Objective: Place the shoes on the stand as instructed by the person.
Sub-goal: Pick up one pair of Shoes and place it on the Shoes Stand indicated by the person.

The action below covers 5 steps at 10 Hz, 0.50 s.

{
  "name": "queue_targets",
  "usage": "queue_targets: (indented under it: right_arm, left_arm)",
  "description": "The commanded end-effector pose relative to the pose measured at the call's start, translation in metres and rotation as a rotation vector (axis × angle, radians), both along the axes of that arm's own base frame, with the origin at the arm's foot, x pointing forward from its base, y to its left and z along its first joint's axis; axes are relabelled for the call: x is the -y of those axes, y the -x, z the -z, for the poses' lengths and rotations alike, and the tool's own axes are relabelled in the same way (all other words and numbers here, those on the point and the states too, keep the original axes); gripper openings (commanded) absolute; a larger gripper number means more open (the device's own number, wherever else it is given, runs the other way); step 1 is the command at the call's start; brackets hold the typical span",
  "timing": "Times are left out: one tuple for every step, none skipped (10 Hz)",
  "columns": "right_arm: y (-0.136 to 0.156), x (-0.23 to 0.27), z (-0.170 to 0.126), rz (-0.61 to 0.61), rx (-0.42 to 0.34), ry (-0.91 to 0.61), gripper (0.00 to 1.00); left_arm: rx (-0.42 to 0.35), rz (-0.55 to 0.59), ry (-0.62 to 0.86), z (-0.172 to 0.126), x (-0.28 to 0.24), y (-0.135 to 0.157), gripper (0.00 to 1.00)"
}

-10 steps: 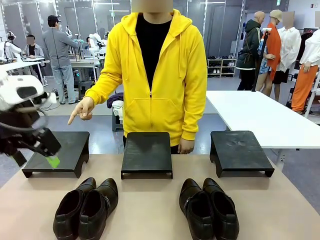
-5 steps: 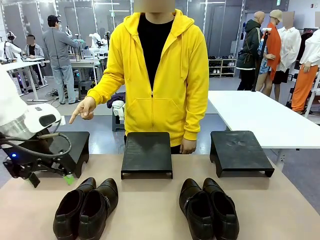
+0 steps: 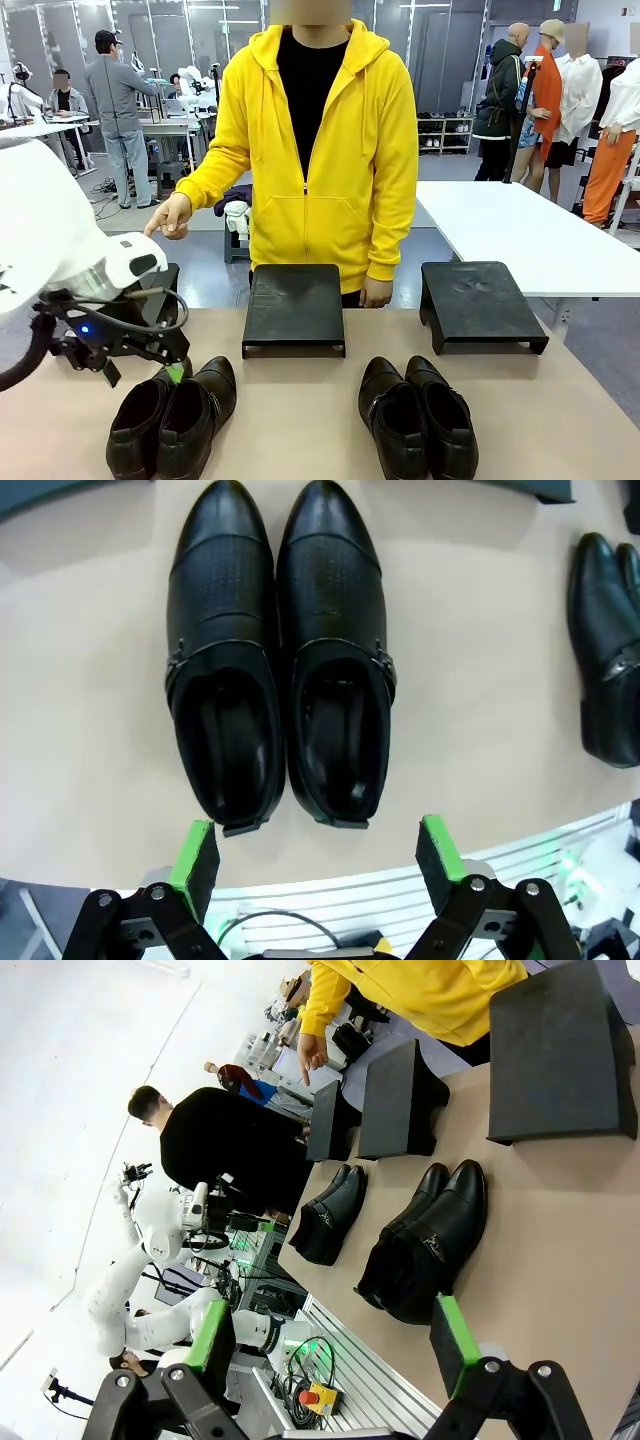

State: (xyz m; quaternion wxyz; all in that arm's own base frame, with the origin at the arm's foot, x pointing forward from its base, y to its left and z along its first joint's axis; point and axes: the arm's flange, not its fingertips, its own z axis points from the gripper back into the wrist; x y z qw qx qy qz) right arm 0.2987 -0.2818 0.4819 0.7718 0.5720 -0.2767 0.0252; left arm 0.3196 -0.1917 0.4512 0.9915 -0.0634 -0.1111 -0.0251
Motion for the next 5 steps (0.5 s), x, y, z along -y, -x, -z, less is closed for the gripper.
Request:
queue_targets:
  right_arm:
    - [0.001,0.000,-0.002,-0.005,0.015,-0.006,1.00]
    - [0.001,0.000,-0.002,-0.005,0.015,-0.006,1.00]
    - [0.001,0.000,-0.002,-0.005,0.015,-0.006,1.00]
    - [0.001,0.000,-0.002,-0.005,0.015,-0.006,1.00]
    - [0.001,0.000,-0.002,-0.005,0.015,-0.006,1.00]
  left_arm:
    - [-0.016,-0.038,-0.009,0.047,-0.004,0.019,1.00]
    - [-0.022,-0.043,-0.025,0.056,-0.006,0.020,1.00]
    - [-0.029,-0.039,-0.029,0.066,-0.006,0.020,1.00]
    - [-0.036,-0.029,-0.032,0.077,-0.007,0.020,1.00]
    - [-0.023,-0.022,-0.044,0.086,-0.009,0.021,1.00]
